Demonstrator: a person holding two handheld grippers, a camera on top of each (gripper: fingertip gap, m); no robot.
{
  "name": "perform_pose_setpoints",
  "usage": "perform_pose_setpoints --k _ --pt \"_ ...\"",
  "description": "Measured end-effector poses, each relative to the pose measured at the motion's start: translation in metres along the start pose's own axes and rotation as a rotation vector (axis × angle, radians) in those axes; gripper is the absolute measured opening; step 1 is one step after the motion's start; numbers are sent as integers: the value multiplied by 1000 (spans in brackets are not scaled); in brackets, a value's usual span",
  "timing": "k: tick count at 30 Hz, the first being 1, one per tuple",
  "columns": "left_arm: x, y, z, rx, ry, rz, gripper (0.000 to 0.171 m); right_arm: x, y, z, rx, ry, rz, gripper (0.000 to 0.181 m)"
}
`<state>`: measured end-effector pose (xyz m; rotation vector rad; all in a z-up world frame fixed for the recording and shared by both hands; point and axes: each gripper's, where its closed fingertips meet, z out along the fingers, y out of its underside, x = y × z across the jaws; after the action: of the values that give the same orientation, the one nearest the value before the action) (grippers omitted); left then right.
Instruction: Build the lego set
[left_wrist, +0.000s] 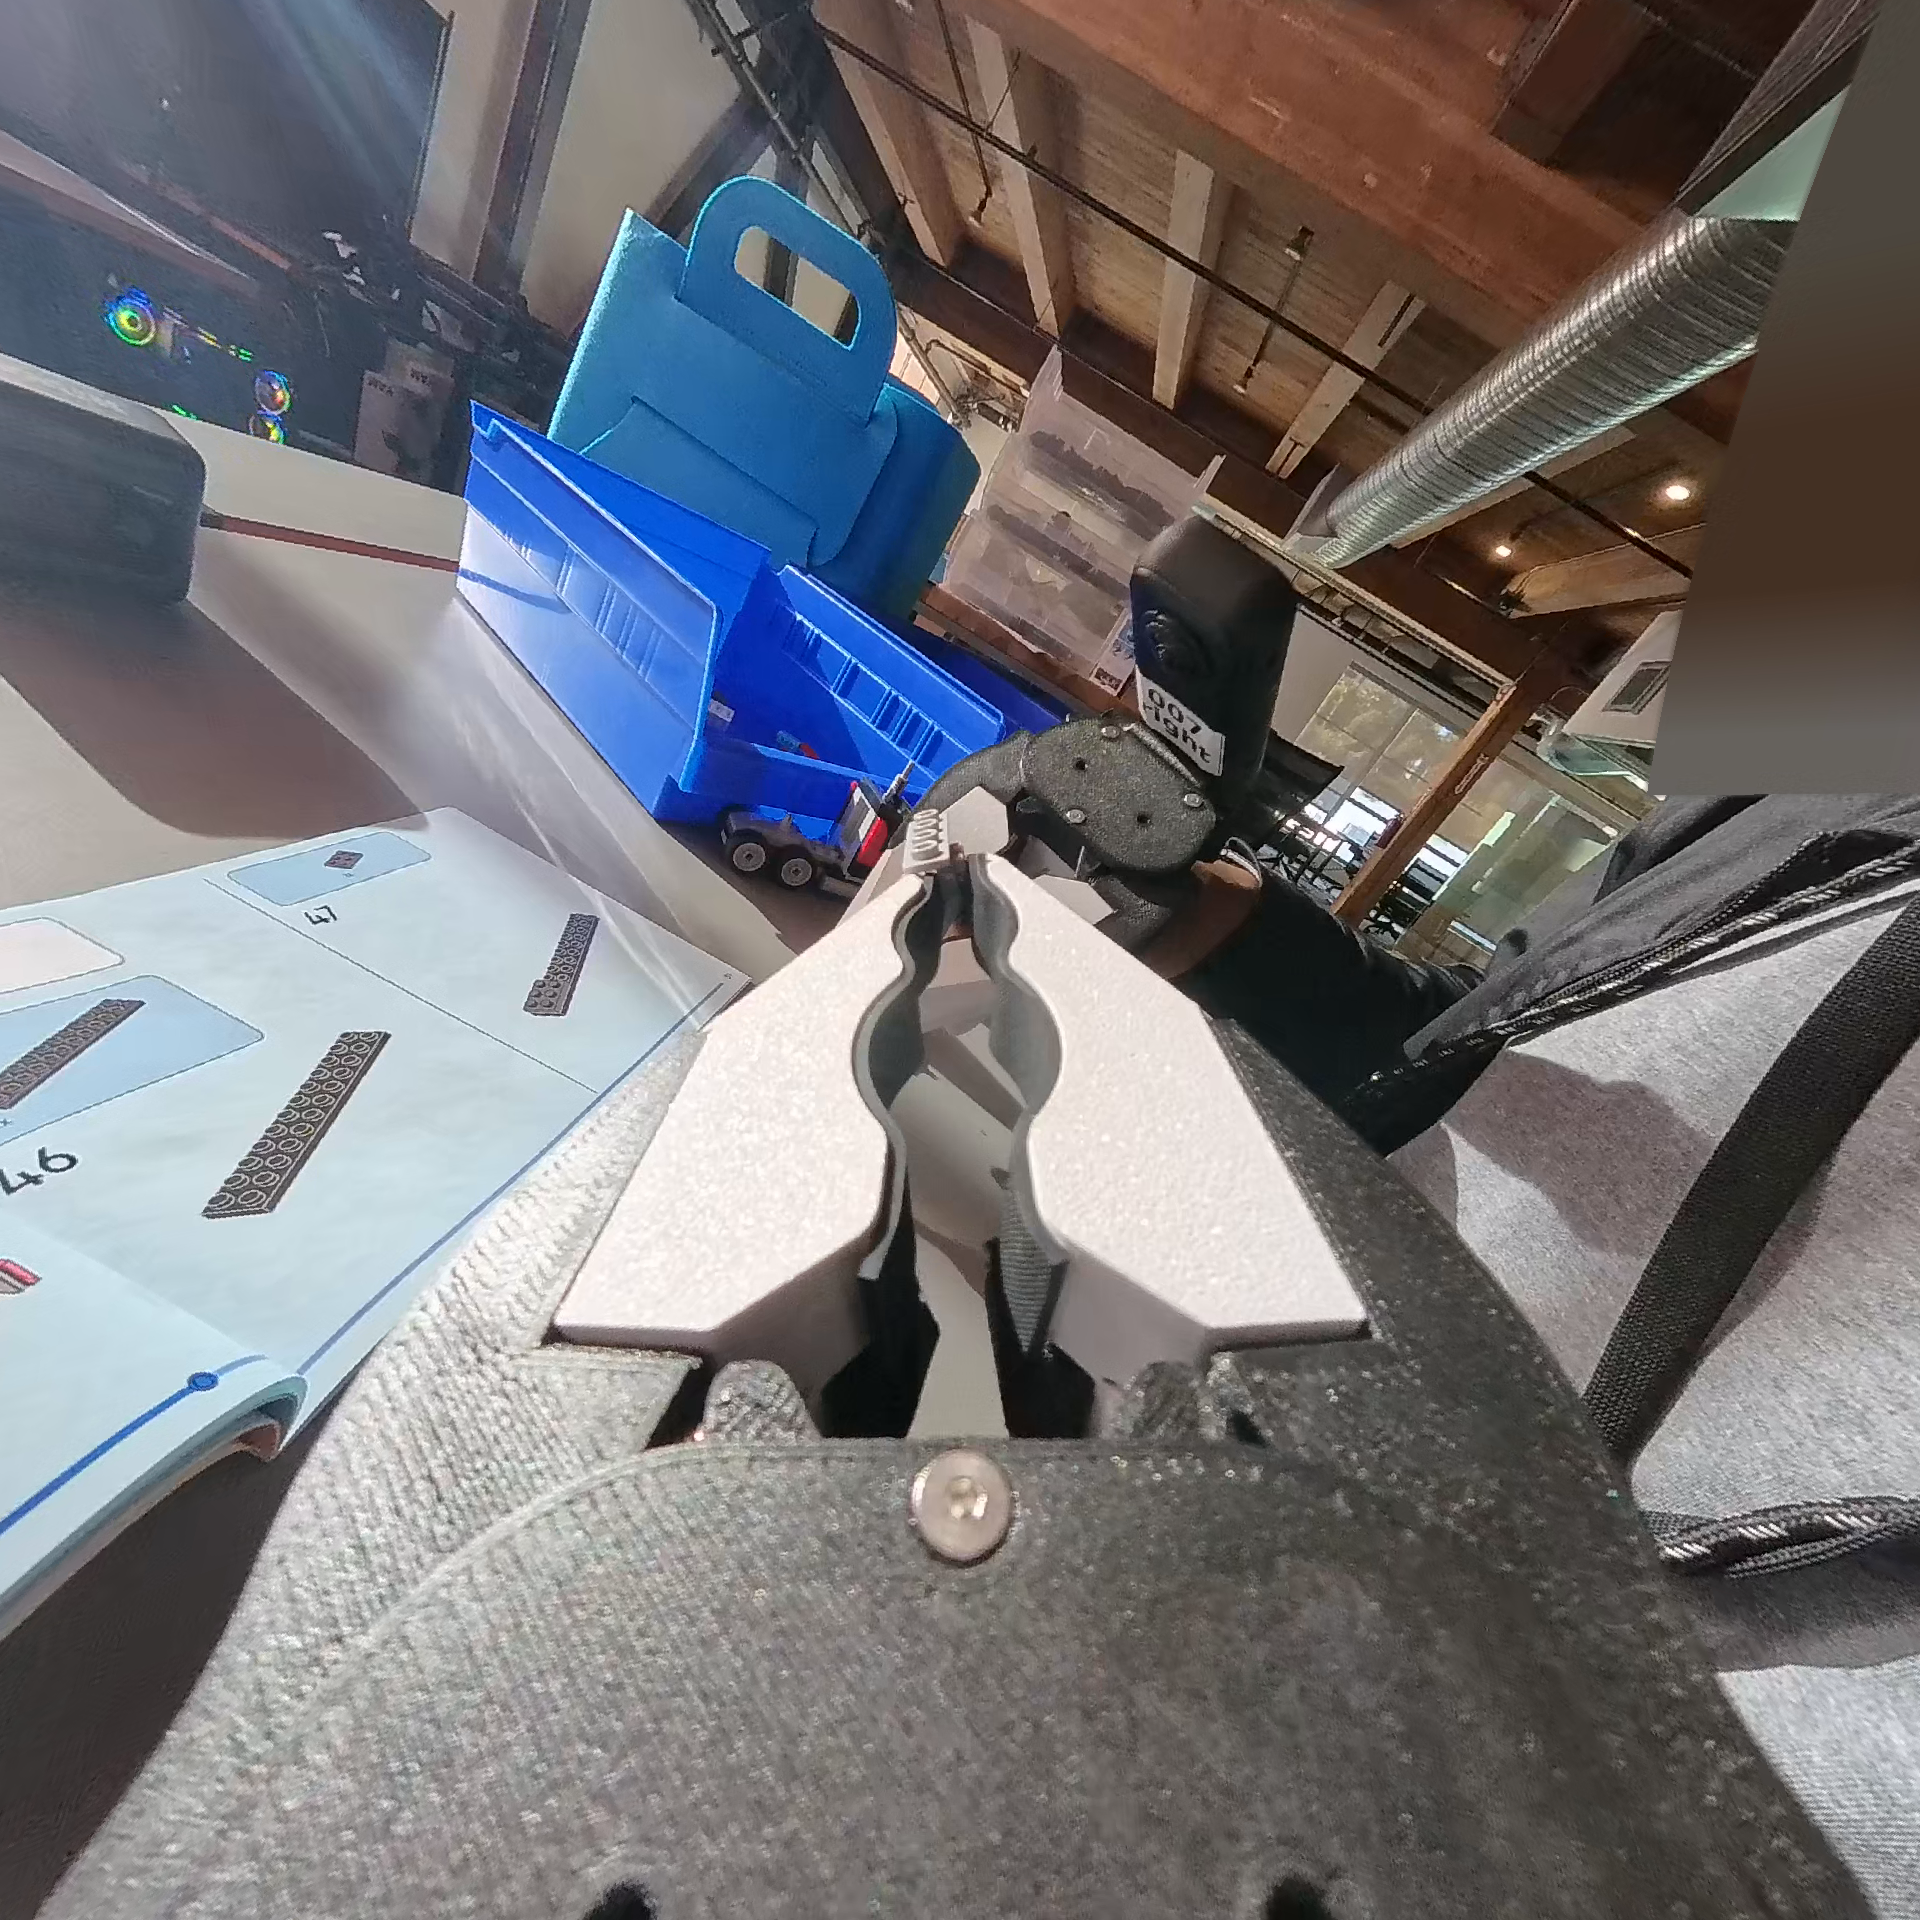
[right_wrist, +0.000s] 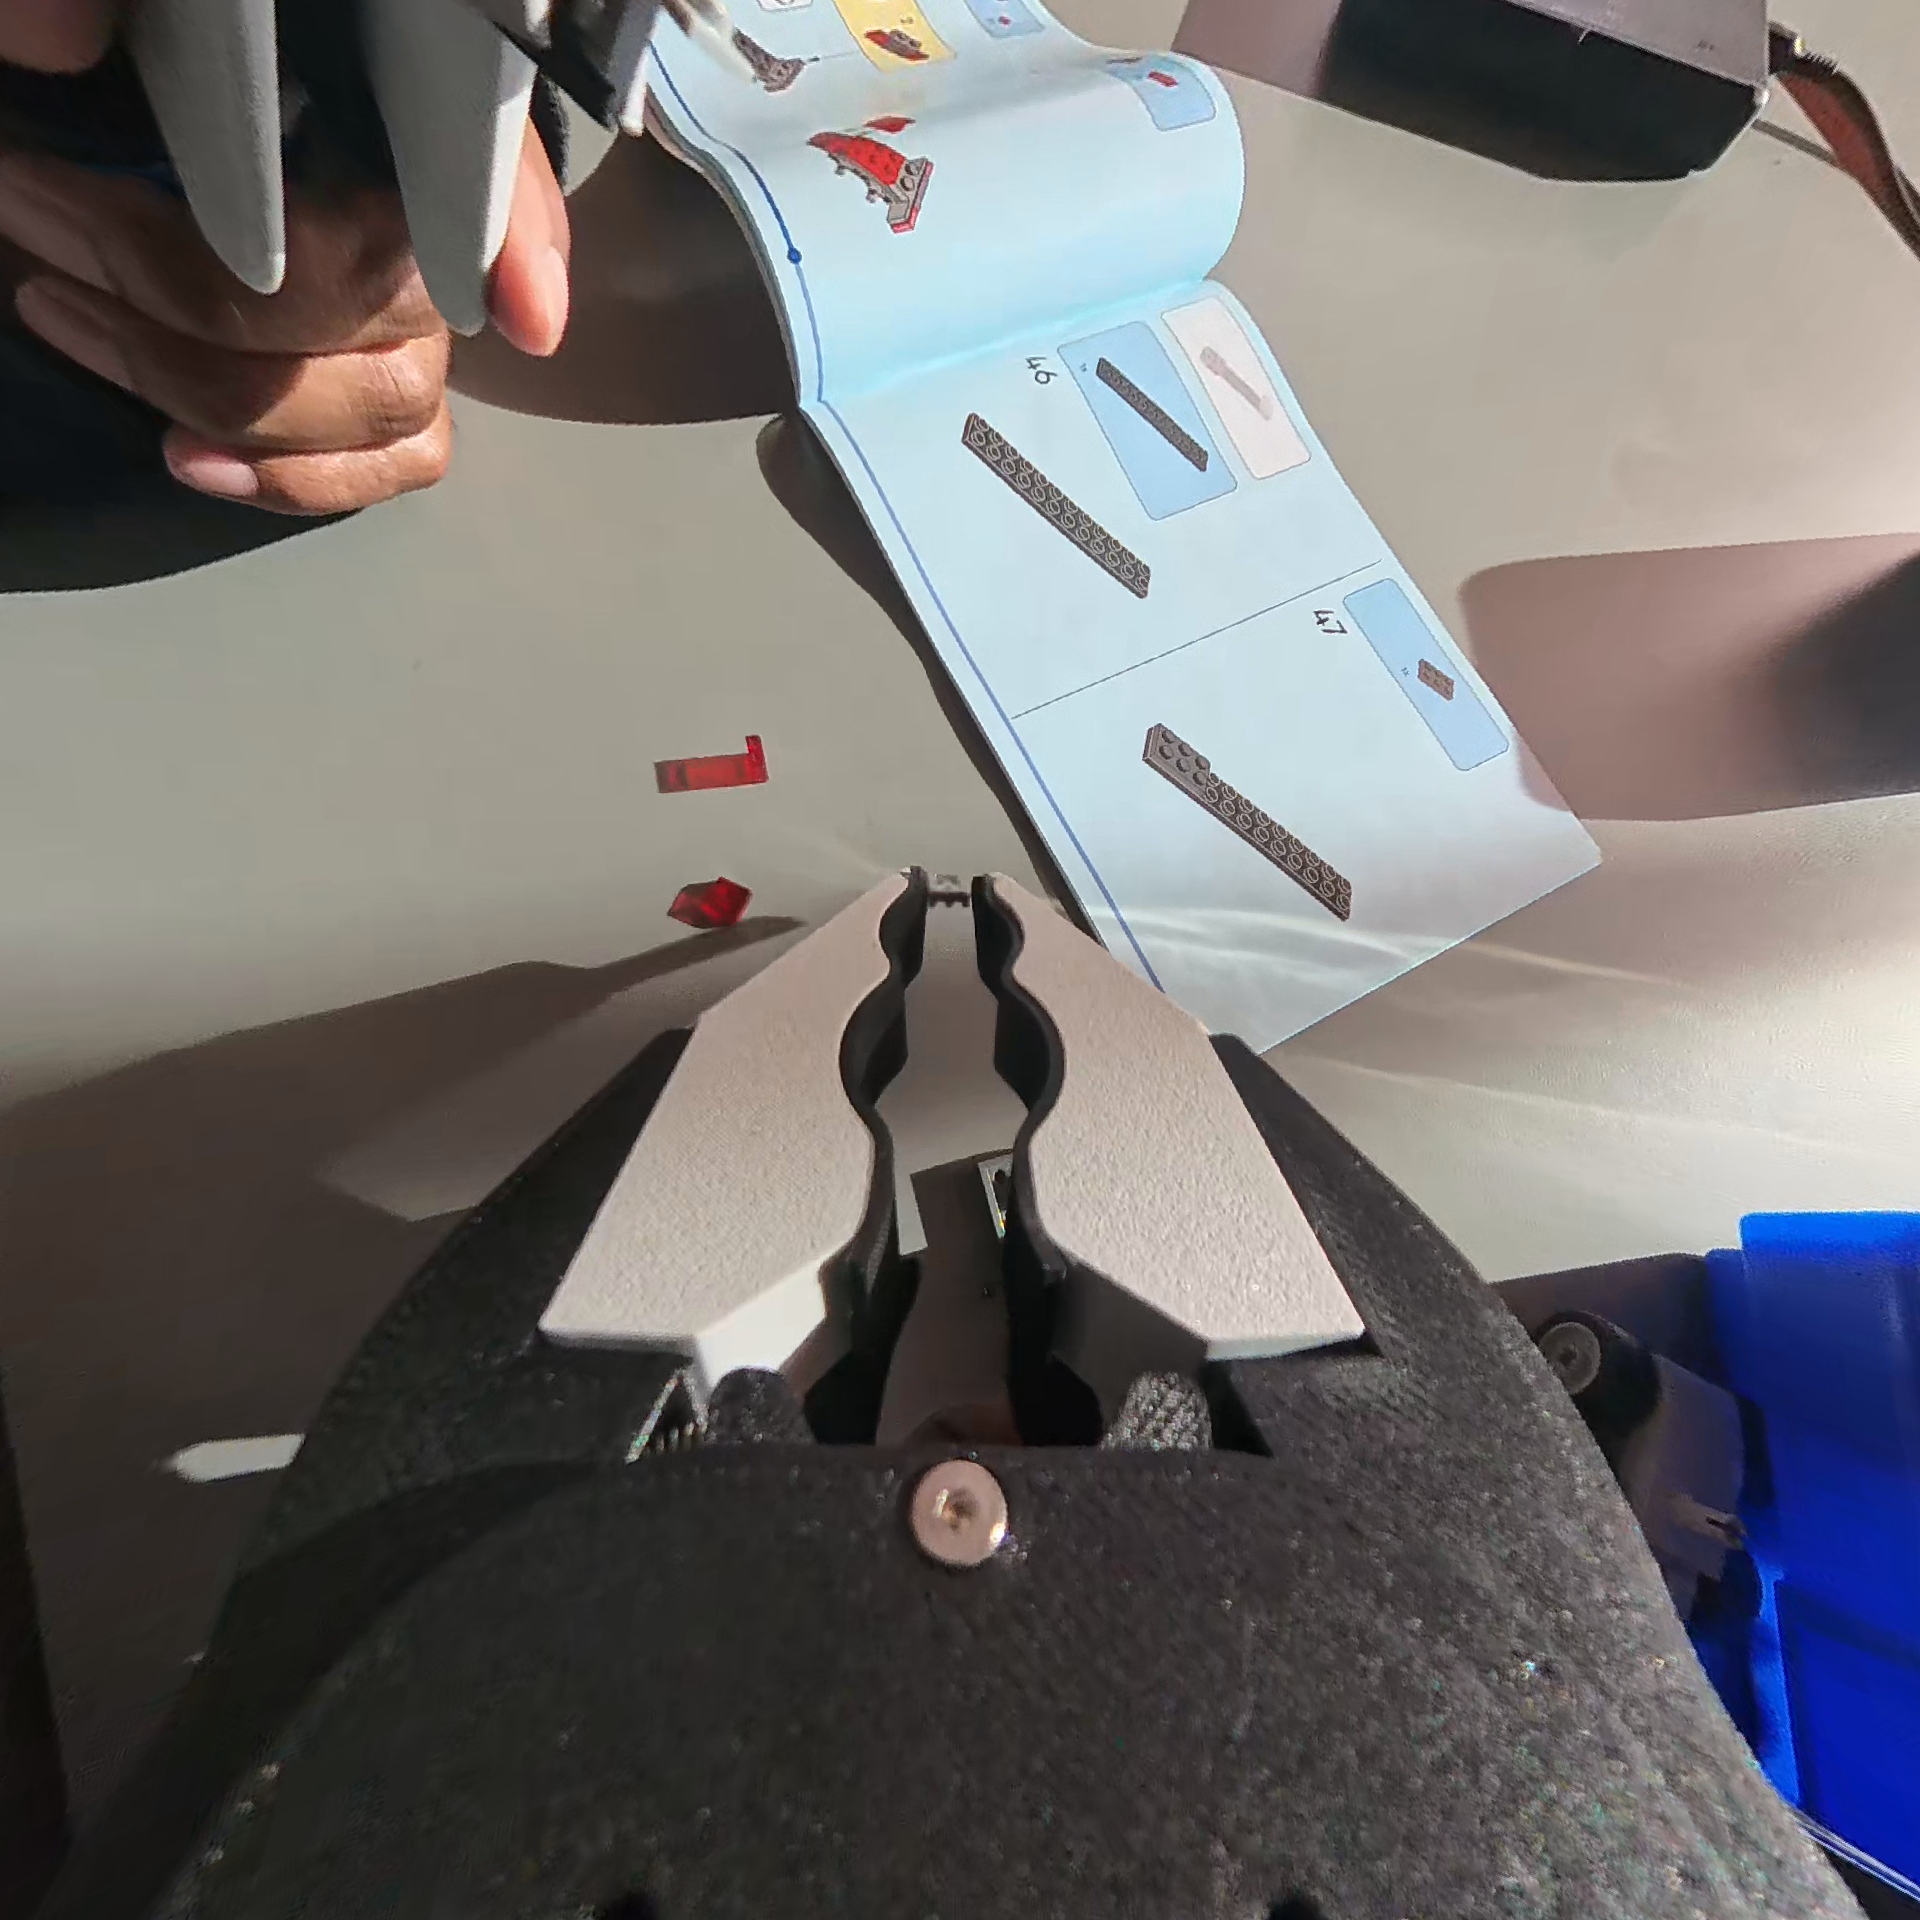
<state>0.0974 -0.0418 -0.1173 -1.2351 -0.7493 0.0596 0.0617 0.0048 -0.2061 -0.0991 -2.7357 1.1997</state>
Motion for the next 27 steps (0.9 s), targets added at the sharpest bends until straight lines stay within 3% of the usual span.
perform_pose_setpoints --k 11,23,27 --pt "0 -1 0 4 1 -1 5 2 10 7 -51 8 -8 14" --pt "0 -1 0 5 -2 -2 5 16 24 15 -131 59 121 25" --pt "-1 0 0 3 -2 -2 6 15 22 18 -127 51 144 21"
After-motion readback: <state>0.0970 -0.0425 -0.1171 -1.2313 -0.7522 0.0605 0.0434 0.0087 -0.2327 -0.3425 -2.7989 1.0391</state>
